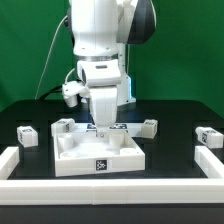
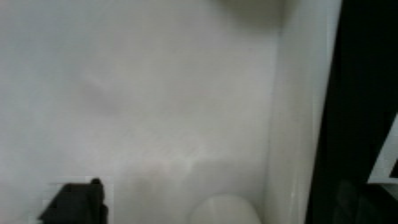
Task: Assemble one leg
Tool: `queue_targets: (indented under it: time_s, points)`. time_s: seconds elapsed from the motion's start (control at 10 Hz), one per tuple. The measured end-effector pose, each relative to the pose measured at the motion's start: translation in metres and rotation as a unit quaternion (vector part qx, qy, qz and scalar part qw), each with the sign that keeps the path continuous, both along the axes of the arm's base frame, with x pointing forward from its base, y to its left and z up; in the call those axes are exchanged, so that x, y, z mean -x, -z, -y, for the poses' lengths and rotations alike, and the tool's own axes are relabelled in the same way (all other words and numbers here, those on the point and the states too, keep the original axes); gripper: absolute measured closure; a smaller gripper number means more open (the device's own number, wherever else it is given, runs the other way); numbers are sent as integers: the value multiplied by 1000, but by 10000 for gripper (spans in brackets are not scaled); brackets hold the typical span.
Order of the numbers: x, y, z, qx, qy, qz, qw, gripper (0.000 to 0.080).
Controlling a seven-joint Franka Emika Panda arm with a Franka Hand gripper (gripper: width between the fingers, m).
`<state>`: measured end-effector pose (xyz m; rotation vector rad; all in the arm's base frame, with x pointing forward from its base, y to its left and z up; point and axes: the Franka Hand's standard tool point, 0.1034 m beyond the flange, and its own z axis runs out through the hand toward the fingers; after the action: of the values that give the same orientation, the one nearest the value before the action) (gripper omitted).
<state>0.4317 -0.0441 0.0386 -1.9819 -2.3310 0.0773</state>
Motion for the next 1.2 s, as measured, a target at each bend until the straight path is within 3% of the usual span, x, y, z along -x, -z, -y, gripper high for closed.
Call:
queue_targets:
  time_s: [0.3, 0.7, 1.0, 1.2]
  points:
    - [8, 4, 3, -1, 4, -7, 1000, 150]
    - [30, 27, 16, -10, 18, -31, 999, 150]
    - [30, 29, 16, -11, 22, -33, 999, 150]
    - [31, 30, 16, -11, 22, -33, 999, 407]
